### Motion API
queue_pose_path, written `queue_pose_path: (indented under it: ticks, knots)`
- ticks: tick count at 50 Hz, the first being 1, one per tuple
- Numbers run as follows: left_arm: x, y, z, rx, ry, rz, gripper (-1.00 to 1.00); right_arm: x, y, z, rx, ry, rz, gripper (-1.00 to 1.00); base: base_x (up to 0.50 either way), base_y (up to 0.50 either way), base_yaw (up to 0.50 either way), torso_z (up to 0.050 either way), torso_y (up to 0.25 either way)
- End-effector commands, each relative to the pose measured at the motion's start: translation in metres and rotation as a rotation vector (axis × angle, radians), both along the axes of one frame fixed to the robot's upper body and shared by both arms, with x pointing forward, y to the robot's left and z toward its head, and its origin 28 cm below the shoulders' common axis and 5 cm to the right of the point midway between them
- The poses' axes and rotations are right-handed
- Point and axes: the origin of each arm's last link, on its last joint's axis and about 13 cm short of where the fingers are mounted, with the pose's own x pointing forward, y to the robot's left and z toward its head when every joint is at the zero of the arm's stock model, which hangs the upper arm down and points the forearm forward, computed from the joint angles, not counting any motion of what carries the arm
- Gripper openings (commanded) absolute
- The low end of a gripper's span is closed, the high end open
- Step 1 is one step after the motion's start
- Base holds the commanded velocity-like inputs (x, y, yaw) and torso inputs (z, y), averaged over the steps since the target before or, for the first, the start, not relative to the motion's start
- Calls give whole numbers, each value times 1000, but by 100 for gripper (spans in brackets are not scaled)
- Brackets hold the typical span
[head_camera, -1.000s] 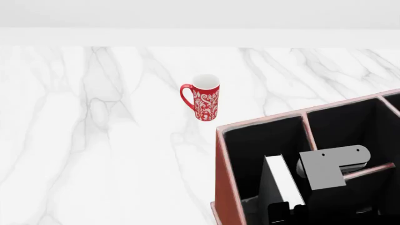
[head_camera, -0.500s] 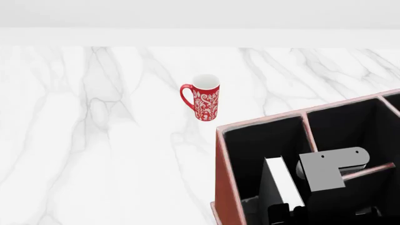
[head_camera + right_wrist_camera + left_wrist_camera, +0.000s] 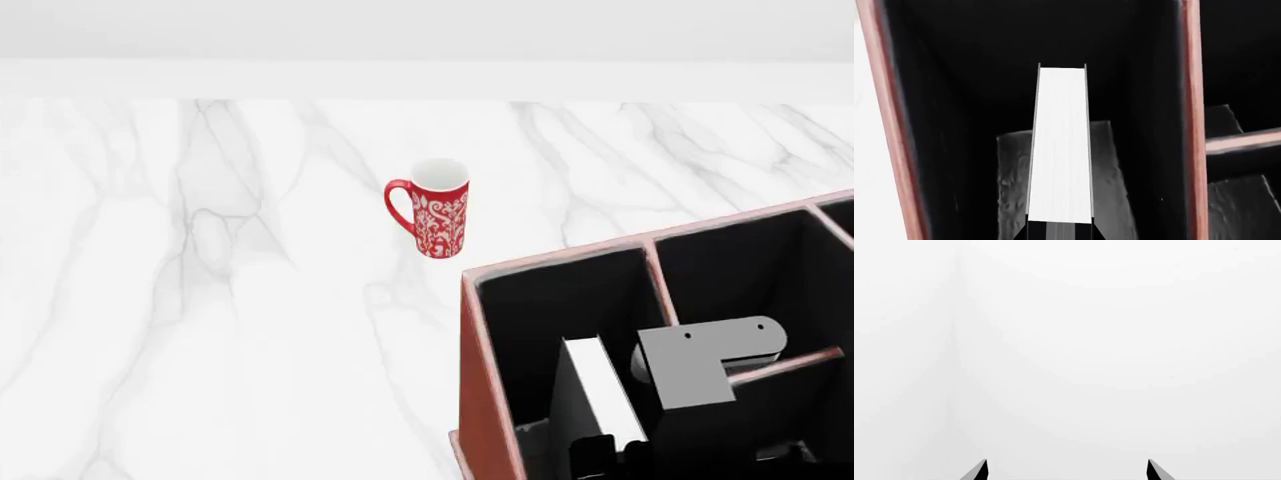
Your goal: Pick up the book and place it in the left compartment of the caddy.
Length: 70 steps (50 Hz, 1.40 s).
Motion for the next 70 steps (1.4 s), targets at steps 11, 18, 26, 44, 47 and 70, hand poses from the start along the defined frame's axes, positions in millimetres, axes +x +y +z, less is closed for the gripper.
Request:
queue_pose_path:
  ticks: [11, 18, 26, 44, 47, 70]
  knots:
    - [-1, 0, 0, -2, 0, -2, 100, 7, -2, 12, -16, -78, 1, 100, 0, 0, 0, 0, 0]
    - [-1, 0, 0, -1, -3, -3, 100, 6, -2, 14, -17, -87, 5, 100, 0, 0, 0, 0, 0]
    - [-1, 0, 1, -1, -3, -4, 100, 2, -1, 28, -14, -125, 7, 100, 0, 0, 0, 0, 0]
    - [-3, 0, 2, -3, -8, -5, 100, -17, 7, 74, -4, -274, 31, 100, 0, 0, 0, 0, 0]
    - [-3, 0, 2, -3, -8, -6, 100, -20, 8, 78, -4, -293, 33, 100, 0, 0, 0, 0, 0]
    - [-6, -1, 4, -12, -21, -2, 100, -53, 23, 101, -18, -457, 37, 100, 0, 0, 0, 0, 0]
